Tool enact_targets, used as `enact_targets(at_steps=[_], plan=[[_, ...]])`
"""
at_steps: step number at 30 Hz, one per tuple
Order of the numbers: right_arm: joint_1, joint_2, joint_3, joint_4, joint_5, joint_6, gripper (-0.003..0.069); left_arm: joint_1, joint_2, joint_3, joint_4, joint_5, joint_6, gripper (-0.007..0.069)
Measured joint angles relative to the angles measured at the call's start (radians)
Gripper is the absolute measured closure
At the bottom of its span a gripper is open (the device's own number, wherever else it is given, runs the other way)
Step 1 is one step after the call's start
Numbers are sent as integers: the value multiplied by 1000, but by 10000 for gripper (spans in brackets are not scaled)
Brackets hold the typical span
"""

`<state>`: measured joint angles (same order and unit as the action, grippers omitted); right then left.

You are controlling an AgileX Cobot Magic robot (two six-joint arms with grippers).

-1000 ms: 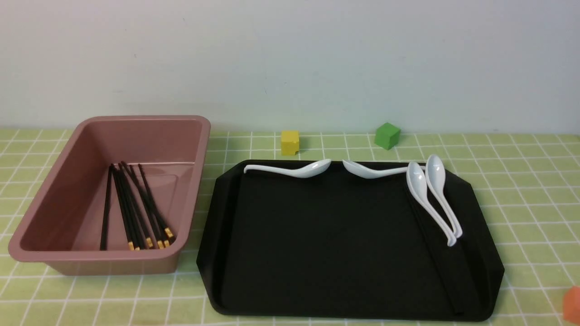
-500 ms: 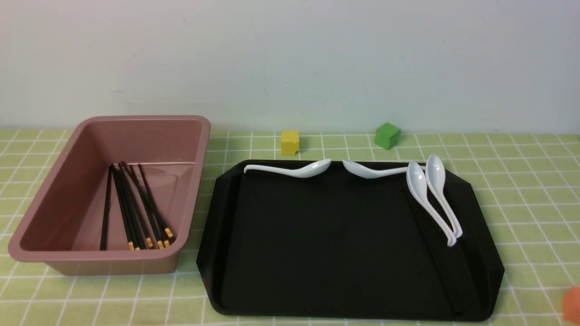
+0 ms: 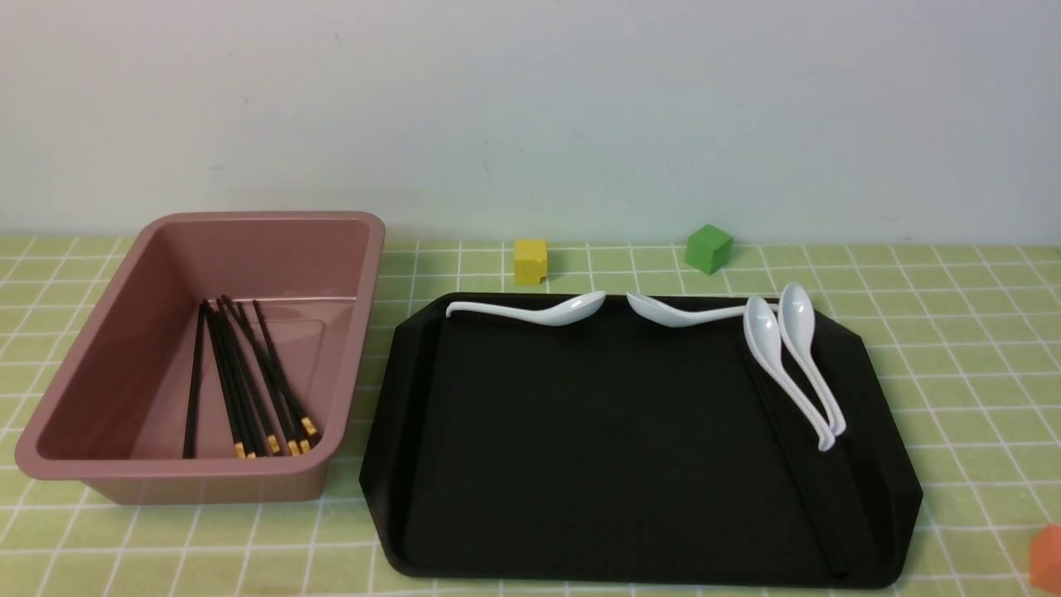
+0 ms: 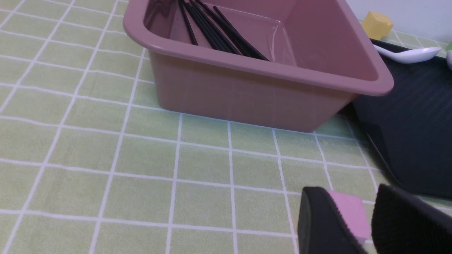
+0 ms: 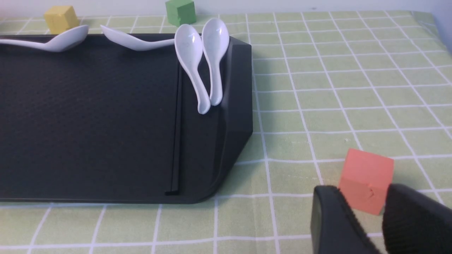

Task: On green tablecloth take chopsticks from black tray and put them in box.
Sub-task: 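Move the gripper over the chopsticks on the black tray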

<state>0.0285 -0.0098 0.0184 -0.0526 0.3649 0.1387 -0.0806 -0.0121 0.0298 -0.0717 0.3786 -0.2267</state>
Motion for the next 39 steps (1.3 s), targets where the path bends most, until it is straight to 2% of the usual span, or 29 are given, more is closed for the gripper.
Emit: enact_targets(at_steps=[26, 28, 30, 31, 32, 34, 39], plan=[[0, 0, 0, 5, -1, 1, 420, 0, 0, 0, 0, 0, 0, 386], [0, 0, 0, 53, -9, 24, 420, 0, 0, 0, 0, 0, 0, 386], [0, 0, 2, 190, -19, 110, 420, 0, 0, 0, 0, 0, 0, 386], [0, 0, 2, 206, -21, 120, 420, 0, 0, 0, 0, 0, 0, 386], [0, 0, 3, 352, -23, 207, 420, 0, 0, 0, 0, 0, 0, 386], [0, 0, 5, 481, -23, 273, 420, 0, 0, 0, 0, 0, 0, 386], [0, 0, 5, 638, -26, 326, 420, 0, 0, 0, 0, 0, 0, 386]])
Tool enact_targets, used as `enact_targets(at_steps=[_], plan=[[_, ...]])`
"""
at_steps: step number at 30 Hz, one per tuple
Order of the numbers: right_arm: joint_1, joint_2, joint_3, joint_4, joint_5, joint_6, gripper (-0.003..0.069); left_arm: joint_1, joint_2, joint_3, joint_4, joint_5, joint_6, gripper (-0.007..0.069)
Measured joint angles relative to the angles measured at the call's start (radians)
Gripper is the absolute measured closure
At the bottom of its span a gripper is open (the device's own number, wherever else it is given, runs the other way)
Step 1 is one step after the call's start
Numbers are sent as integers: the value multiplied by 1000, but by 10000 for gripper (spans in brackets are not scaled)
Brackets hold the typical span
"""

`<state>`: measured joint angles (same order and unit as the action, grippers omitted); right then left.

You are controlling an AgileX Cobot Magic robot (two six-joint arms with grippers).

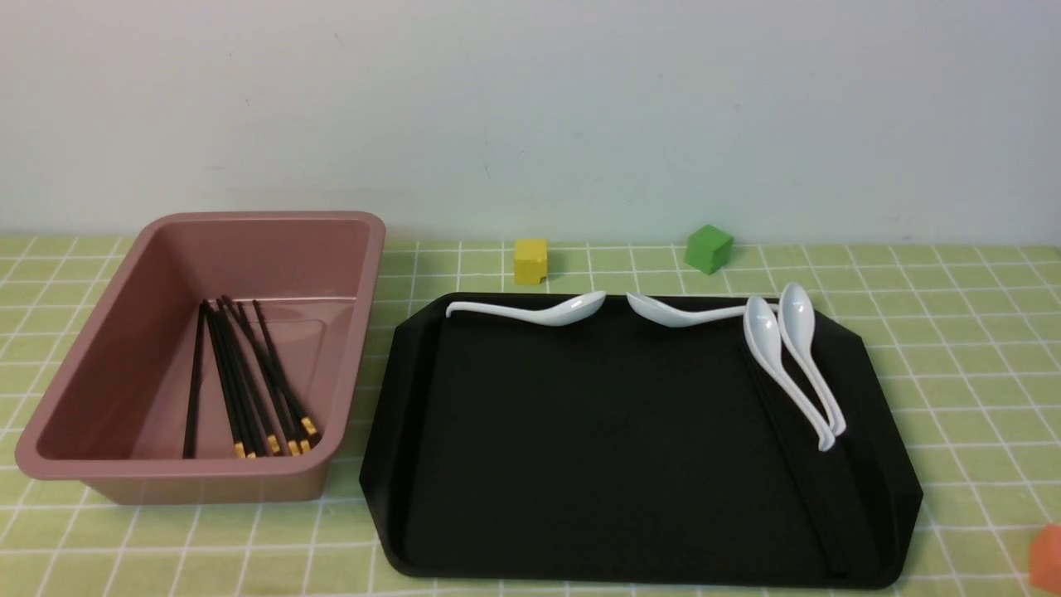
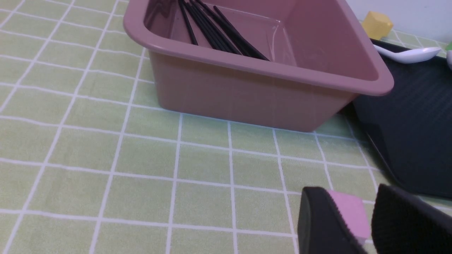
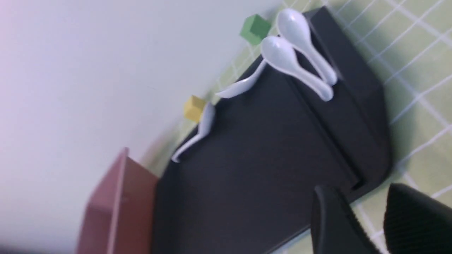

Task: On green tablecloth take chopsticks from black tray and put them in box.
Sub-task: 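Move the gripper over the chopsticks on the black tray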

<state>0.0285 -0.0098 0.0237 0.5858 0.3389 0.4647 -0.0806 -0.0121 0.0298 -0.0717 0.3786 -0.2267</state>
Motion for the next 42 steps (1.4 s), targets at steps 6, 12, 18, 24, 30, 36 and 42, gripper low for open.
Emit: enact_targets(at_steps=[6, 12, 18, 24, 30, 36, 42], plan=[[0, 0, -2, 65, 0, -13, 420, 0, 0, 0, 0, 0, 0, 386], [0, 41, -173, 28, -8, -181, 426, 0, 0, 0, 0, 0, 0, 386], [0, 383, -484, -264, 240, -308, 609, 0, 0, 0, 0, 0, 0, 386], [0, 805, -652, -499, 543, -321, 671, 0, 0, 0, 0, 0, 0, 386], [0, 1118, -719, -412, 552, -412, 655, 0, 0, 0, 0, 0, 0, 386], [0, 1296, -781, -222, 541, -599, 566, 0, 0, 0, 0, 0, 0, 386], [39, 1472, -908, -187, 531, -664, 377, 0, 0, 0, 0, 0, 0, 386]])
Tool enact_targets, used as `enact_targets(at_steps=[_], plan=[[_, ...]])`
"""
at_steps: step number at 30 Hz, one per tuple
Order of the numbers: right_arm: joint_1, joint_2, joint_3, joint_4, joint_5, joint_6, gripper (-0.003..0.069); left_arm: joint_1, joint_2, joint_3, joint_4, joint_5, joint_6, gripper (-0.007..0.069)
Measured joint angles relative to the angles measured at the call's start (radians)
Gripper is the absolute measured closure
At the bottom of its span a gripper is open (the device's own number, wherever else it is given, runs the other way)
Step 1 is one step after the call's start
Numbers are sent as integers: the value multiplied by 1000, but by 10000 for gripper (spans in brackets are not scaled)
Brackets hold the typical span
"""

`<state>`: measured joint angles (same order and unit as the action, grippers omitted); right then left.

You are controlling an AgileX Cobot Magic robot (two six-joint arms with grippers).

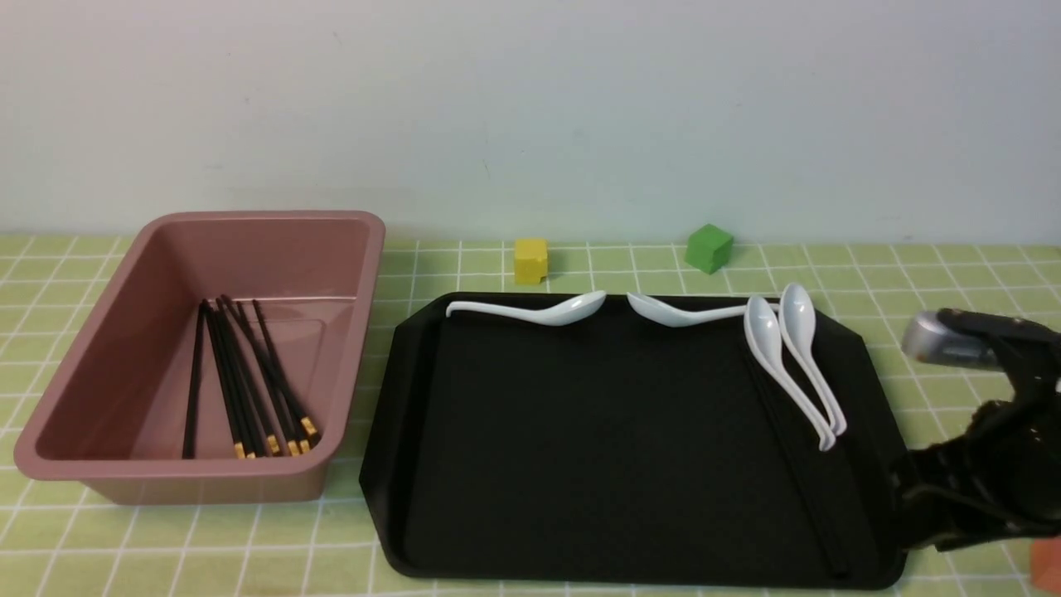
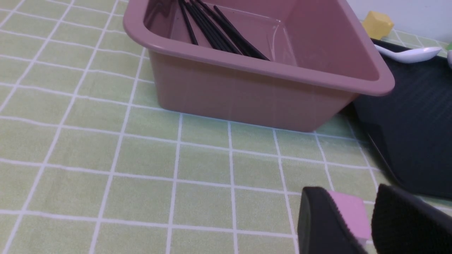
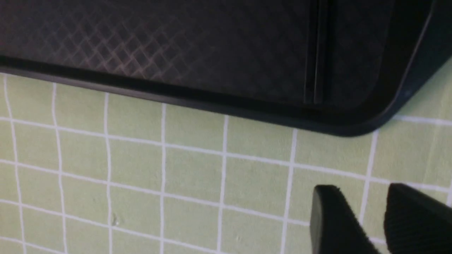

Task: On green tablecloth take chopsticks from black tray and put them in box.
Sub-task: 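Move the gripper over the chopsticks on the black tray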

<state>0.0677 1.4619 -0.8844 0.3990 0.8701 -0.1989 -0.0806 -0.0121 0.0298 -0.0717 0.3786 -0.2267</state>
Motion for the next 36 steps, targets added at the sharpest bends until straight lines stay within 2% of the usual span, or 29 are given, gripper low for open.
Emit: enact_targets(at_steps=[5, 9, 15, 28, 31, 34, 35, 36], plan=[[129, 133, -107, -104, -17, 112, 345, 0, 0, 0, 0, 0, 0, 386], [223, 239, -190, -263, -47, 283, 342, 0, 0, 0, 0, 0, 0, 386], [254, 352, -225, -435, -63, 478, 342, 0, 0, 0, 0, 0, 0, 386], [254, 429, -239, -450, -69, 507, 356, 0, 0, 0, 0, 0, 0, 386], [254, 430, -240, -440, -68, 507, 405, 0, 0, 0, 0, 0, 0, 386], [254, 430, -240, -430, -68, 507, 479, 0, 0, 0, 0, 0, 0, 386], [254, 430, -240, -425, -67, 499, 541, 0, 0, 0, 0, 0, 0, 386], [254, 430, -240, -425, -67, 498, 549, 0, 0, 0, 0, 0, 0, 386]])
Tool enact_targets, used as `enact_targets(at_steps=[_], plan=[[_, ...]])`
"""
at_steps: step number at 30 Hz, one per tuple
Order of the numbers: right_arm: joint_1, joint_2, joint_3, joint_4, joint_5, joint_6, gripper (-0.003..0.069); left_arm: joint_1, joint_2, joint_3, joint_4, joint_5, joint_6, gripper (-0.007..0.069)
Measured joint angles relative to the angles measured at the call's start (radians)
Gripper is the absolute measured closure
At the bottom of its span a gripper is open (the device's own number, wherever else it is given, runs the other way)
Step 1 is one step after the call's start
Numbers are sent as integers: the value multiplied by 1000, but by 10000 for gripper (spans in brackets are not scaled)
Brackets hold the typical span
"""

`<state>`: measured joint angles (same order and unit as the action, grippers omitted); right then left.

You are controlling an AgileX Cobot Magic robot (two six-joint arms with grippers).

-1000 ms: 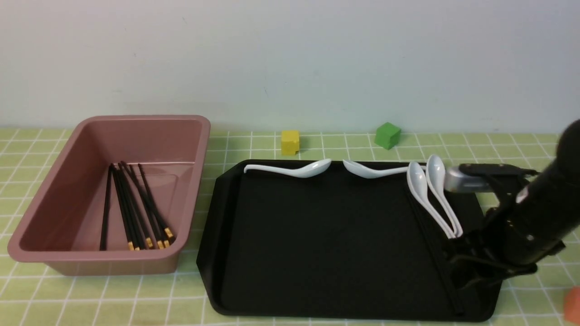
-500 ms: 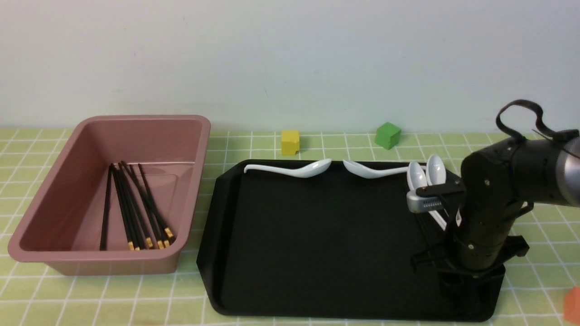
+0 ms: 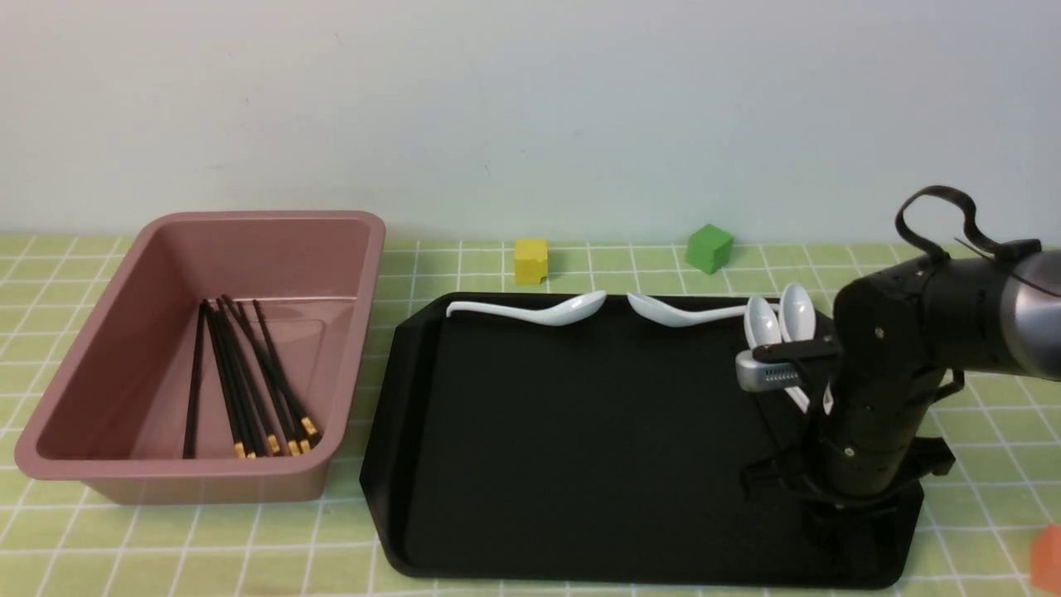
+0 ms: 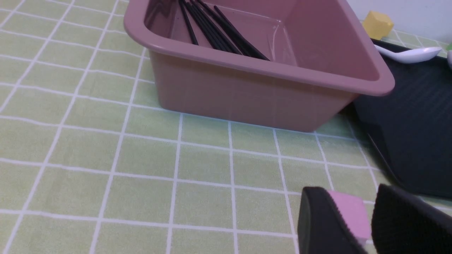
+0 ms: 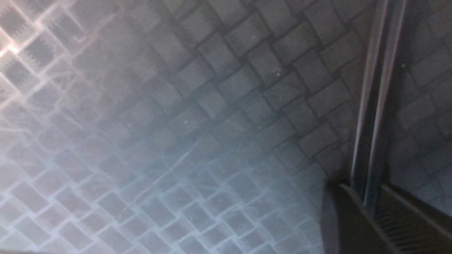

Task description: On green tablecloth take chopsticks from black tray and put them in box.

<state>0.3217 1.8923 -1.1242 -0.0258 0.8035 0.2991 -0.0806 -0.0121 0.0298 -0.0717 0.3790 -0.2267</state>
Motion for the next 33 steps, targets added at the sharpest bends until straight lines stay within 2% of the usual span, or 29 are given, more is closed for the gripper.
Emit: enact_targets(at_steps=[9, 14, 18, 19, 20, 22, 26, 33], plan=[[0, -62, 3, -4, 49, -15, 547, 0, 0, 0, 0, 0, 0, 386], [0, -177, 4, 49, 92, -49, 547, 0, 0, 0, 0, 0, 0, 386], [0, -273, 5, 185, 113, -141, 547, 0, 0, 0, 0, 0, 0, 386], [1, -312, 2, 267, 122, -205, 547, 0, 0, 0, 0, 0, 0, 386], [1, -312, 0, 277, 122, -213, 547, 0, 0, 0, 0, 0, 0, 386], [18, -342, -41, 382, 139, -299, 547, 0, 0, 0, 0, 0, 0, 386], [121, -331, -190, 515, 144, -402, 547, 0, 0, 0, 0, 0, 0, 386], [374, -113, -568, 531, 45, -415, 547, 0, 0, 0, 0, 0, 0, 386]])
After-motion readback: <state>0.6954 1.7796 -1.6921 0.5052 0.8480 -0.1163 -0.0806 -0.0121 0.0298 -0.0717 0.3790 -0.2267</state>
